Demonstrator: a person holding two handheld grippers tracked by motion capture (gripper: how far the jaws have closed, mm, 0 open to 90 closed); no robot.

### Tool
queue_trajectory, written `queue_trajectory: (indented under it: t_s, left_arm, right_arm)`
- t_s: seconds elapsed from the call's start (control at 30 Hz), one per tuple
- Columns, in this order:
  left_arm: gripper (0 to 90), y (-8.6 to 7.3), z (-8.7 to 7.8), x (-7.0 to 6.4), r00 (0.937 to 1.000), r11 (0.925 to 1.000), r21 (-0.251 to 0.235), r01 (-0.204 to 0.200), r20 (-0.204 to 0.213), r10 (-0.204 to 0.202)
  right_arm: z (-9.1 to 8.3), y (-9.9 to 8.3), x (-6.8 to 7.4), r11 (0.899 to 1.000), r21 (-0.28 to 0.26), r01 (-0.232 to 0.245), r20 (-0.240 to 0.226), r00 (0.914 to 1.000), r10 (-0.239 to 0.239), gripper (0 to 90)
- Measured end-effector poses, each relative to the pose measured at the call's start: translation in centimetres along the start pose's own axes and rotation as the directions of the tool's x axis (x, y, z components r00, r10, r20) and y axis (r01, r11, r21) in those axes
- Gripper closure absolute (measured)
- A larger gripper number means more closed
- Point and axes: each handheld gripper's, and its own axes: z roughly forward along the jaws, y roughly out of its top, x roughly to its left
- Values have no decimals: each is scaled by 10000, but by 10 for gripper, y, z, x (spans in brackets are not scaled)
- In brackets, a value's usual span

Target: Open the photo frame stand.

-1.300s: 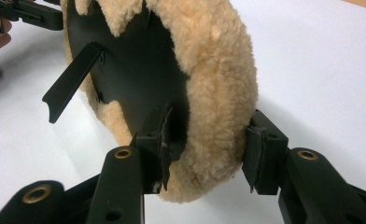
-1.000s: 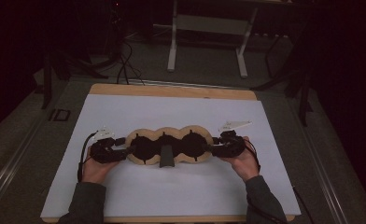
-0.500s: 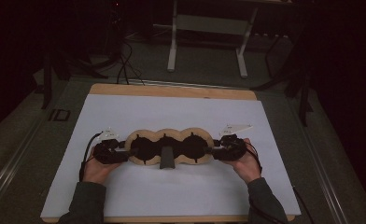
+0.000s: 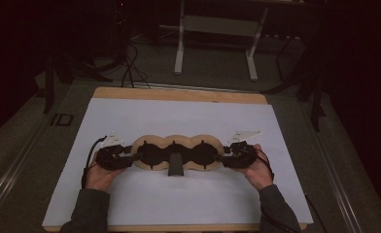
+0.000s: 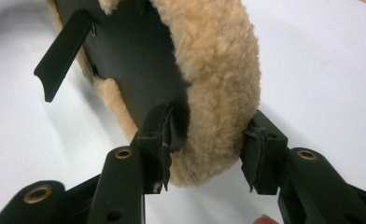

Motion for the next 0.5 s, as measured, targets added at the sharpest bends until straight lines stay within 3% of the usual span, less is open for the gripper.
queue_trajectory:
  t_s: [0.27, 0.37, 0.5]
  left_arm:
    - [550, 8, 8, -3, 9983, 9998, -78, -191, -551, 186]
    - [549, 10, 11, -4, 9950, 9992, -238, -316, -951, 292]
    - [546, 14, 15, -2, 9926, 9991, -252, -332, -1179, 301]
  right_arm:
    - [5, 2, -8, 10000, 5, -77, 358, 9993, 77, 553]
    - [8, 3, -11, 9999, -22, -167, 475, 9987, 168, 548]
    - [12, 5, -14, 9995, -108, -282, 584, 9979, 288, 546]
